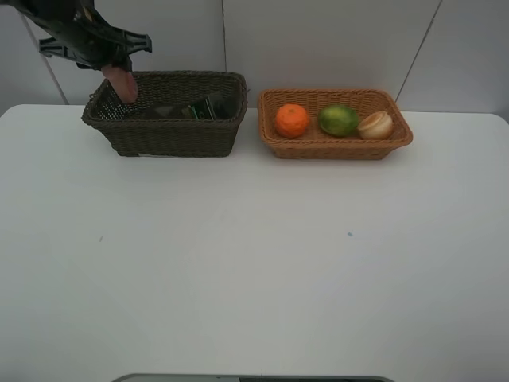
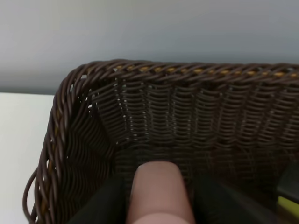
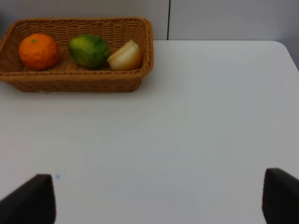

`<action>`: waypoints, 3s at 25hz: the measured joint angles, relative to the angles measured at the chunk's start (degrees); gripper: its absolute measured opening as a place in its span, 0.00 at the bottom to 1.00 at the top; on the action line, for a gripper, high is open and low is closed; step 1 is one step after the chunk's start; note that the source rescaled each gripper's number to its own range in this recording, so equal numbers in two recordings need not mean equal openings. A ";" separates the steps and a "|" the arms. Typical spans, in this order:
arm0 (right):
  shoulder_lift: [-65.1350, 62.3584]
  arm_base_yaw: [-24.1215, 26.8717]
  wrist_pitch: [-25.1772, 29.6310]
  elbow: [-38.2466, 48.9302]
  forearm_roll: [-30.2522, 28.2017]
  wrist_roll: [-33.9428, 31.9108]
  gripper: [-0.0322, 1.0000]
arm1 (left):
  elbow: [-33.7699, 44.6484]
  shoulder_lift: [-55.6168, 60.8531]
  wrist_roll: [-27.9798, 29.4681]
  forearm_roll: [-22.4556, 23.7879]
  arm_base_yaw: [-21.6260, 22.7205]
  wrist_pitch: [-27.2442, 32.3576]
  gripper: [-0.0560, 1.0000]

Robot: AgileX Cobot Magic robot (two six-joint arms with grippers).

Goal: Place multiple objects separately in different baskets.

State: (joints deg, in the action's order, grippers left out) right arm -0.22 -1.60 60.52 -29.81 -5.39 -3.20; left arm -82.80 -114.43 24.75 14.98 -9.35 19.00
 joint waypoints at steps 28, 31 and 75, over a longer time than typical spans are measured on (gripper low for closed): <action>0.00 0.00 0.00 0.00 0.00 0.00 0.87 | -1.01 -6.30 -2.74 0.47 0.94 -6.78 0.44; 0.00 0.00 0.00 0.00 0.00 0.00 0.87 | -1.05 -6.30 -2.74 0.47 0.94 -6.89 0.76; 0.00 0.00 0.00 0.00 0.00 0.00 0.87 | 31.79 65.74 -17.53 -10.46 0.48 26.80 0.97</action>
State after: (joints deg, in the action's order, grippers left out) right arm -0.22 -1.60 60.52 -29.81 -5.39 -3.20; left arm -51.01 -48.69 7.22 4.53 -8.87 45.80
